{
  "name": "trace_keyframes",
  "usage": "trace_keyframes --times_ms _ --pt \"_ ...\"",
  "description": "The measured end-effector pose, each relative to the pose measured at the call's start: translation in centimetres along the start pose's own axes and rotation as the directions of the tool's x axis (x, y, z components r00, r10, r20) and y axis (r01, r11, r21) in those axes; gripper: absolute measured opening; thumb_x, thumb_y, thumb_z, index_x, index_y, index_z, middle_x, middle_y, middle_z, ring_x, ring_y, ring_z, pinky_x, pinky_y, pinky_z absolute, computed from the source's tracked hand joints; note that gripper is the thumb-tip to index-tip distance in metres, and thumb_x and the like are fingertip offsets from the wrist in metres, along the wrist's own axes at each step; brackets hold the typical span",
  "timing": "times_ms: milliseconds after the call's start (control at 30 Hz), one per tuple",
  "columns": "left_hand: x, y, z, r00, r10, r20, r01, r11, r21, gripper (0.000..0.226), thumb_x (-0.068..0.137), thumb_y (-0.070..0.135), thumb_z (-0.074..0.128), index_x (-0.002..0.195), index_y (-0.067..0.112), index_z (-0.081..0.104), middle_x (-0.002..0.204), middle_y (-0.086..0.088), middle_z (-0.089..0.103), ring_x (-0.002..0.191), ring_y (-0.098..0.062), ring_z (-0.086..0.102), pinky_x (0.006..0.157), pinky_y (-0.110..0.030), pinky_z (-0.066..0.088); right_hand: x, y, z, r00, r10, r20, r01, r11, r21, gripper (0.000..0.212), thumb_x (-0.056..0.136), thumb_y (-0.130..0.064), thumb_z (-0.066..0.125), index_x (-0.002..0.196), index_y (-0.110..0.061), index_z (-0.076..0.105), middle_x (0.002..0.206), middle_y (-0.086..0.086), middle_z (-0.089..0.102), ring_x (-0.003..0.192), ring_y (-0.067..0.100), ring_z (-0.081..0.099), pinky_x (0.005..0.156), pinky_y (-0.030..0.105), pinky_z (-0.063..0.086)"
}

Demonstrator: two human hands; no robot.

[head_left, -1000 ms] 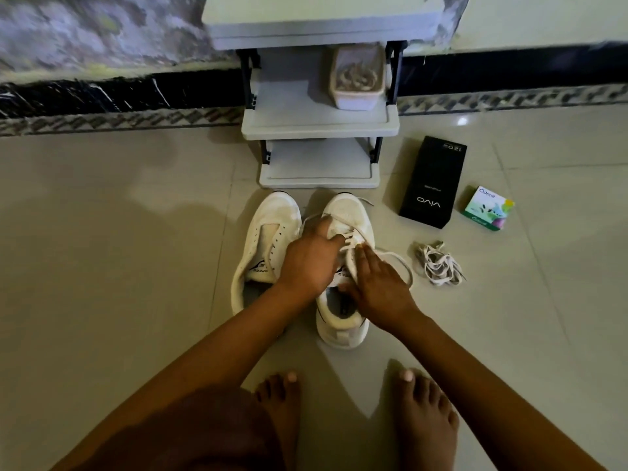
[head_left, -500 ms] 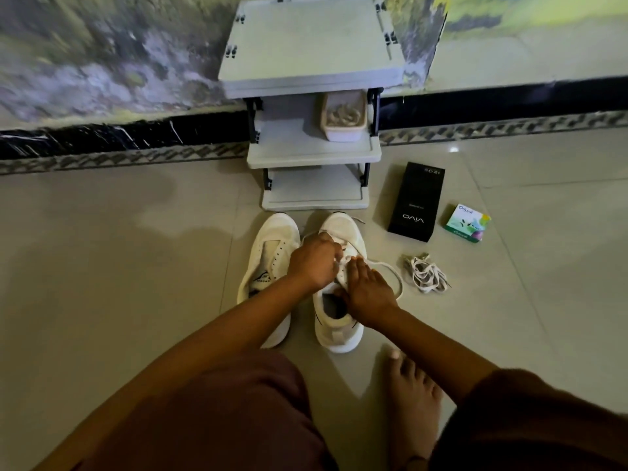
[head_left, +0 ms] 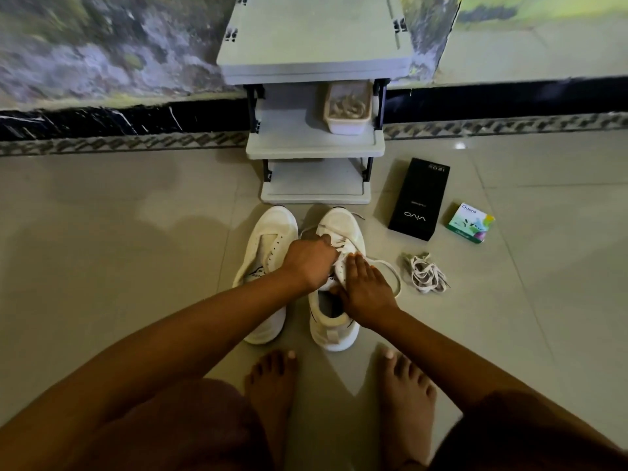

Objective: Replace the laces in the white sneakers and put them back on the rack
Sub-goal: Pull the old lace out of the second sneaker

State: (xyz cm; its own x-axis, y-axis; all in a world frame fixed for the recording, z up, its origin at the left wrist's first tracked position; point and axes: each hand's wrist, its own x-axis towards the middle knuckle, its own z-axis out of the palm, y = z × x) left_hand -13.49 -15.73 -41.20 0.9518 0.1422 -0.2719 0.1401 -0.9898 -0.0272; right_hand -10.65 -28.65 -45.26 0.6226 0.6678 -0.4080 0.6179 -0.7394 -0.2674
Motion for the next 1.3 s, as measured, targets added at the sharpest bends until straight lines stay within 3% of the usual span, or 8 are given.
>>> trace_keyframes --times_ms 67,200,367,633,833,1067,1200,1300 --pt "0.2 -0.2 -0.7 0.999 0.012 -0.048 -0.023 0.97 -0.24 0.023 0.089 0.027 0.057 0.104 0.013 0.065 0.117 -0.005 0.057 0.103 -0.024 0.057 0.078 -0.029 0.044 0.1 0.1 0.2 1.0 -0.005 -0.007 0.004 1.0 -0.01 0.072 0.1 -0.048 0.024 0.149 -0.004 -0.004 0.158 0.017 -0.001 0.146 0.027 0.003 0.117 0.035 0.006" --pt "1.2 -1.2 -3.9 0.995 0.007 0.1 0.075 0.604 -0.793 0.013 0.088 0.014 0.062 0.097 0.012 0.072 0.11 -0.004 0.065 0.105 -0.018 0.056 0.087 -0.023 0.039 0.0 0.0 0.0 1.0 -0.01 -0.003 0.009 0.999 -0.038 0.073 0.1 -0.047 0.025 0.149 -0.003 -0.006 0.158 0.017 -0.002 0.146 0.026 0.003 0.117 0.034 0.004" --pt "2.1 -3.3 -2.9 0.963 0.2 0.183 -0.1 0.889 -0.446 0.036 0.084 0.023 0.067 0.12 0.02 0.062 0.126 -0.004 0.055 0.115 -0.023 0.052 0.095 -0.033 0.044 0.0 0.7 -1.3 0.995 -0.03 0.094 0.037 0.996 -0.082 0.08 0.097 -0.054 0.026 0.148 -0.003 -0.008 0.157 0.018 -0.005 0.146 0.028 0.003 0.117 0.034 0.005" --pt "2.1 -2.4 -0.6 0.983 0.17 -0.063 -0.181 0.925 -0.335 0.023 0.087 0.029 0.059 0.101 0.016 0.071 0.106 -0.004 0.064 0.097 -0.02 0.058 0.078 -0.023 0.041 0.3 1.4 -0.2 0.993 -0.111 0.036 0.108 0.99 0.089 0.091 0.081 -0.063 0.013 0.149 -0.008 -0.009 0.158 0.013 -0.008 0.146 0.023 -0.003 0.115 0.028 -0.001" --pt "1.2 -2.3 0.5 0.993 0.014 -0.116 -0.073 0.849 -0.524 0.015 0.089 0.02 0.056 0.092 0.009 0.066 0.098 -0.006 0.061 0.087 -0.02 0.055 0.075 -0.029 0.043 0.2 1.2 0.2 0.994 -0.101 -0.041 0.107 0.981 0.163 0.076 0.097 -0.054 0.026 0.149 -0.009 -0.005 0.158 0.01 -0.008 0.146 0.019 -0.003 0.114 0.024 -0.003" --pt "-0.3 -2.0 -0.6 0.99 -0.133 -0.048 0.016 0.439 -0.898 0.005 0.091 0.016 0.058 0.09 0.013 0.061 0.089 0.002 0.064 0.087 -0.012 0.059 0.084 -0.024 0.045 0.2 1.4 0.6 0.993 -0.106 -0.058 0.116 0.97 0.215 0.082 0.086 -0.058 0.016 0.15 -0.01 -0.005 0.158 0.009 -0.007 0.146 0.018 -0.003 0.114 0.023 -0.003" --pt "-0.5 -2.1 1.0 0.994 -0.052 -0.094 -0.027 0.726 -0.688 0.03 0.086 0.017 0.063 0.116 0.017 0.058 0.117 0.0 0.057 0.103 -0.014 0.055 0.088 -0.027 0.044 0.4 1.6 1.4 0.989 -0.107 -0.107 0.132 0.956 0.263 0.09 0.081 -0.068 0.012 0.151 -0.011 0.001 0.159 0.01 0.003 0.146 0.021 0.006 0.118 0.03 0.008" --pt "-0.5 -1.5 2.7 0.976 -0.006 -0.217 -0.103 0.866 -0.489 0.017 0.082 0.017 0.06 0.097 0.012 0.064 0.105 -0.007 0.059 0.088 -0.024 0.06 0.071 -0.03 0.047 0.4 1.6 1.5 0.985 -0.105 -0.135 0.139 0.951 0.276 0.091 0.08 -0.067 0.012 0.151 -0.011 0.003 0.158 0.011 0.007 0.146 0.022 0.009 0.116 0.026 0.005"
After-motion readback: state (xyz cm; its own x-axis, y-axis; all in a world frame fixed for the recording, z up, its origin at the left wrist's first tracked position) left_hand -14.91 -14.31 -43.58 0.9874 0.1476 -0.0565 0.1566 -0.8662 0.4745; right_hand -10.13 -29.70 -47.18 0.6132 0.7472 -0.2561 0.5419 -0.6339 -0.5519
